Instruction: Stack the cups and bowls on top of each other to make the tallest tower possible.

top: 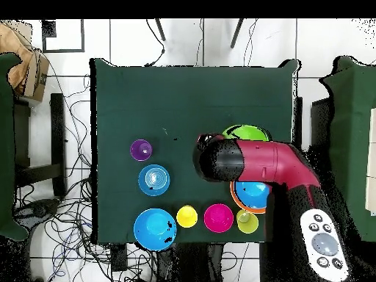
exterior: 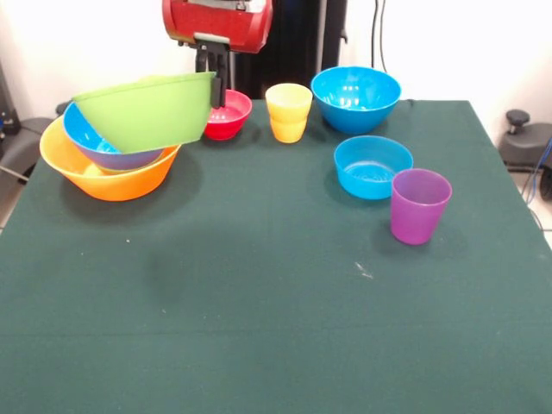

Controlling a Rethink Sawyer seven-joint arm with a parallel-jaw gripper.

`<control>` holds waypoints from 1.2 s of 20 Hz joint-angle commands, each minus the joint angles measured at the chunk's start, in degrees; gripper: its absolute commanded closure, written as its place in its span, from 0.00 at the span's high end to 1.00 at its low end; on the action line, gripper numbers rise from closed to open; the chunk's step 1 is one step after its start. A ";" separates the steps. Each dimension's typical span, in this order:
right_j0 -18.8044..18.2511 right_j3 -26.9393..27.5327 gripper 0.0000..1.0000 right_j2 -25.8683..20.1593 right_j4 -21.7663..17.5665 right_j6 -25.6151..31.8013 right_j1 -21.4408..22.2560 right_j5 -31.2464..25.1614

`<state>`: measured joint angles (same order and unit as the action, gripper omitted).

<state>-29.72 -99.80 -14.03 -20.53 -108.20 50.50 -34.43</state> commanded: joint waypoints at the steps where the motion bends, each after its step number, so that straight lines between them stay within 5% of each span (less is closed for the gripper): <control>1: 3.83 -4.50 0.00 1.28 -5.93 -3.30 -3.29 5.83; 13: 7.02 -9.52 0.00 0.45 -1.61 -4.09 2.10 4.87; 24: 12.48 -1.61 0.00 0.63 0.95 -5.88 -1.32 0.42</control>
<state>-19.97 -105.27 -12.14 -21.20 -108.20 51.84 -30.50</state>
